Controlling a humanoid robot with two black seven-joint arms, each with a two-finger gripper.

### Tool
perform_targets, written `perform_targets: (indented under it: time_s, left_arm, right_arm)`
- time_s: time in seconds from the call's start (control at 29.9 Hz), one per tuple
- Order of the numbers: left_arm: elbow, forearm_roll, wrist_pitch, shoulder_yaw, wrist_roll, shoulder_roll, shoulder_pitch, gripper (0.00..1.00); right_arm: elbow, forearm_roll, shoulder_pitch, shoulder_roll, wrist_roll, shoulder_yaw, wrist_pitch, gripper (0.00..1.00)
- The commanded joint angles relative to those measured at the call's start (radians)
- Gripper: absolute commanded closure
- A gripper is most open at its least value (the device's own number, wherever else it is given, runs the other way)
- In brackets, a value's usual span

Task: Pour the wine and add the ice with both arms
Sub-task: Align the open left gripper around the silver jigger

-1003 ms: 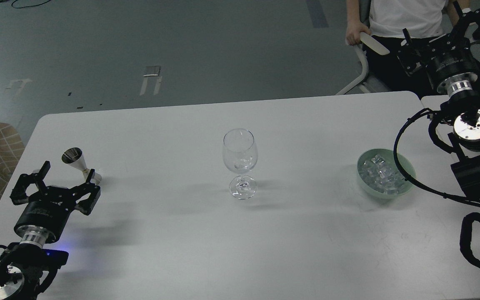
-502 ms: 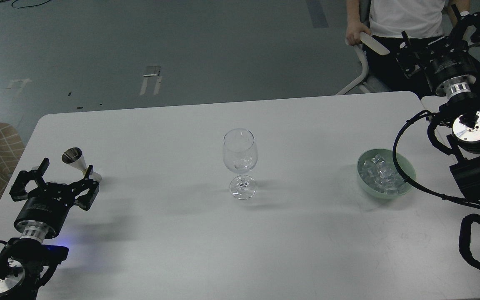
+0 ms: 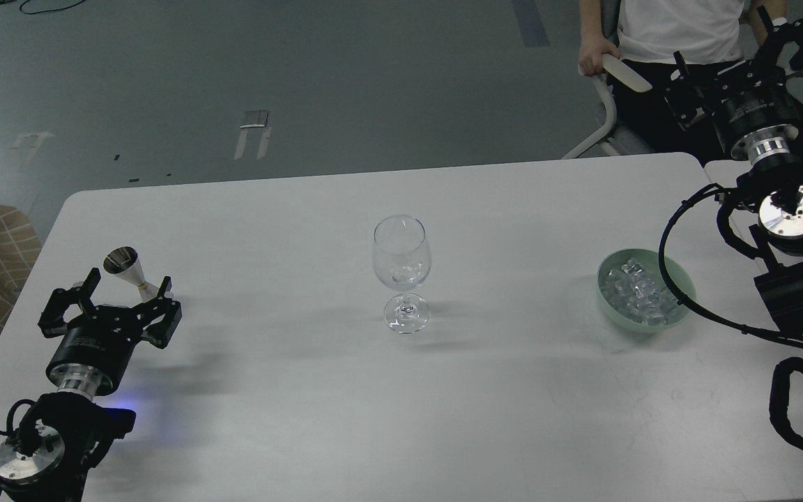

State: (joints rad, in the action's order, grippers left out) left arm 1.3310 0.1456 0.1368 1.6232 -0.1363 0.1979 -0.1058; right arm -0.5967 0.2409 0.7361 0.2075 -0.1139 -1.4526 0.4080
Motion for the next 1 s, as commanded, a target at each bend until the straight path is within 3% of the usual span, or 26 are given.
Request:
perform_targets:
  time_s: [0.0, 0.97]
  left_arm:
    - [-0.001, 0.0, 0.006, 0.003, 0.001, 0.0, 0.001, 0.02]
    - [-0.124, 0.0, -0.042, 0.035, 0.003, -0.018, 0.081, 0.08]
  right_arm:
    - [0.0, 0.0, -0.003, 0.0, 0.0, 0.0, 0.0, 0.0]
    - [0.0, 0.0, -0.007, 0.0, 0.0, 0.0, -0.001, 0.0]
